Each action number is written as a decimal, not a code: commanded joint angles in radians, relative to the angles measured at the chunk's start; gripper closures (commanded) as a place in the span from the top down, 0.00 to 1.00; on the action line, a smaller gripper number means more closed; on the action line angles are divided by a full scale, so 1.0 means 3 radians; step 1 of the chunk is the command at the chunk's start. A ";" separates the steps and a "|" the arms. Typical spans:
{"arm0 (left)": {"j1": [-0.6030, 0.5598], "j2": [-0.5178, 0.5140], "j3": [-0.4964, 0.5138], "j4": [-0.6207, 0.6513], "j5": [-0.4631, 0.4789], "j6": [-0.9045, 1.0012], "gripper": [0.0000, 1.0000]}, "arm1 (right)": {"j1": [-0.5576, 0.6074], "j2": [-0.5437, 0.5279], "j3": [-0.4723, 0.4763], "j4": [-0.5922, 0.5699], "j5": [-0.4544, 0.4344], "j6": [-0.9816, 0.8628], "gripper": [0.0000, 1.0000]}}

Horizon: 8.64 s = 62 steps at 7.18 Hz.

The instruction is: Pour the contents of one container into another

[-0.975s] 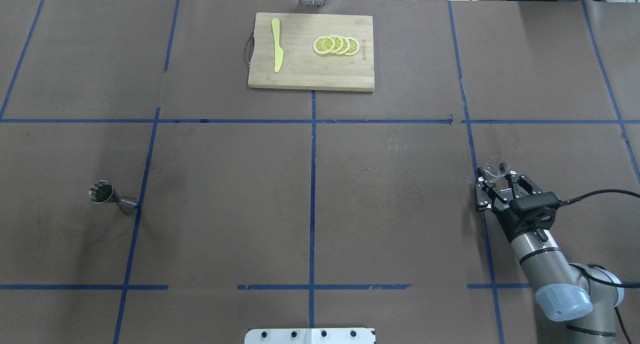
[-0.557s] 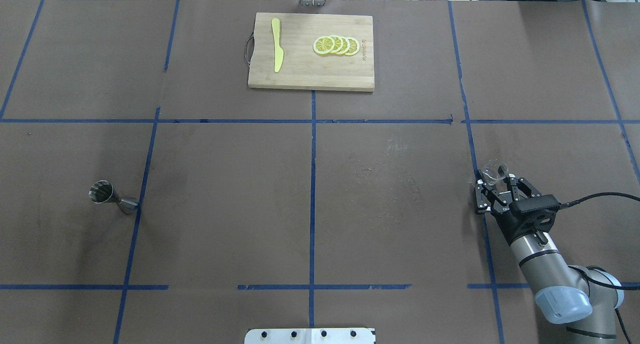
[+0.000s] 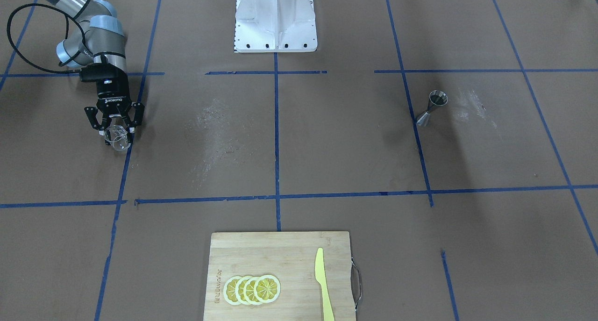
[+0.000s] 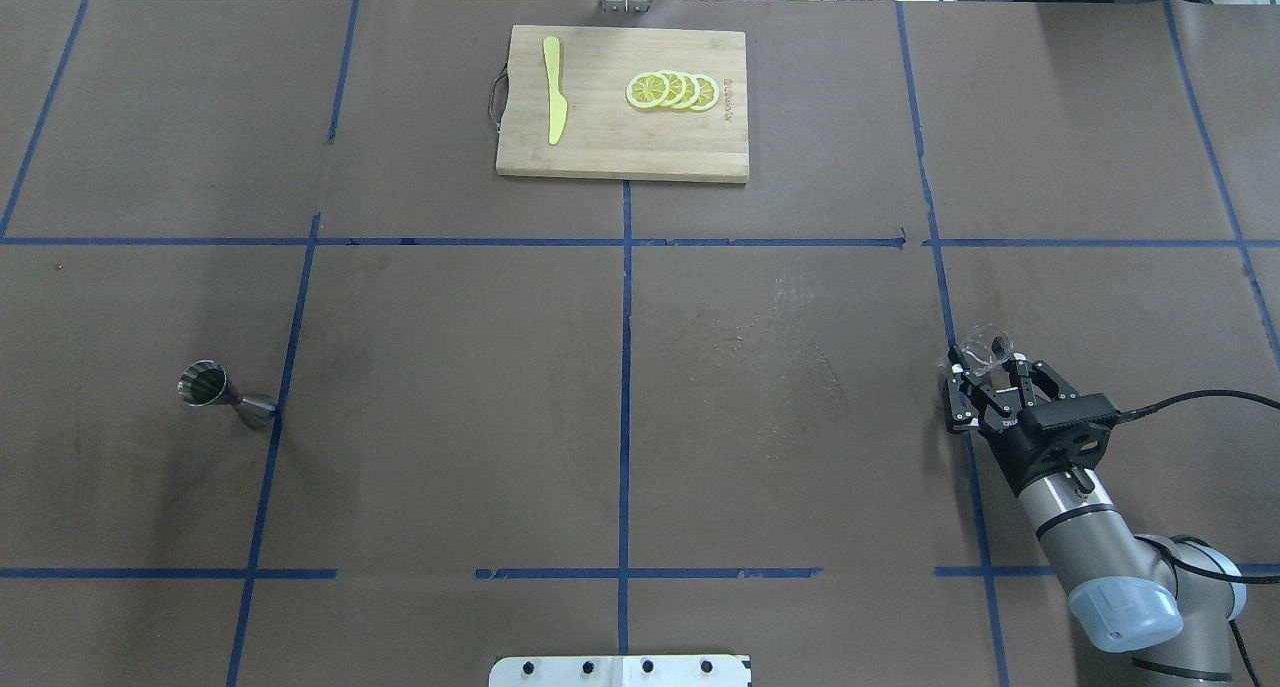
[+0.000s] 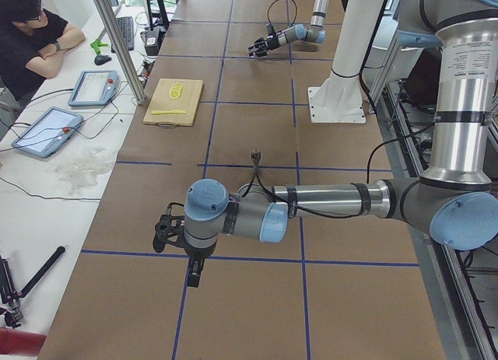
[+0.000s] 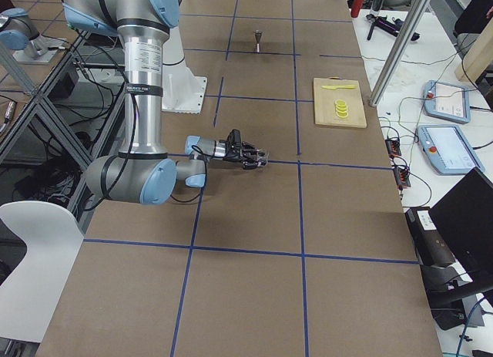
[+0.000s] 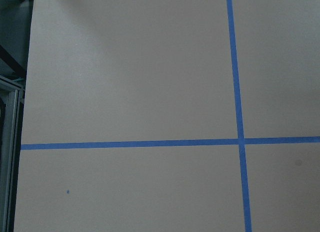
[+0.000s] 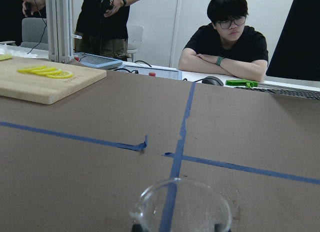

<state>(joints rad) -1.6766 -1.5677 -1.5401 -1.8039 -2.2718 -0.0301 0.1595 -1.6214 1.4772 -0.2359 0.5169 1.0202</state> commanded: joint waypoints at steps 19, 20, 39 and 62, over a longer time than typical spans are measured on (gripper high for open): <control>0.0000 -0.0005 -0.0020 0.0000 0.0000 -0.0002 1.00 | -0.0010 0.0046 0.0031 -0.0001 -0.0071 0.0178 0.88; 0.0000 -0.0005 -0.0020 0.0000 0.0000 -0.0002 1.00 | -0.0005 0.0036 0.0010 -0.0001 -0.0077 0.0168 0.94; 0.0000 -0.0005 -0.0031 0.0000 -0.0097 -0.0002 1.00 | 0.3468 0.0250 0.0563 -0.2171 0.4780 -0.2098 1.00; 0.0363 0.0097 -0.0087 0.0154 -0.0404 -0.0007 1.00 | 0.4607 -0.0281 0.0706 -0.4240 0.5978 -0.3815 1.00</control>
<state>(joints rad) -1.5679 -1.5380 -1.5639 -1.7564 -2.3892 -0.0322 1.5417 -1.7057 1.6889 -1.5118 2.3107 -0.1220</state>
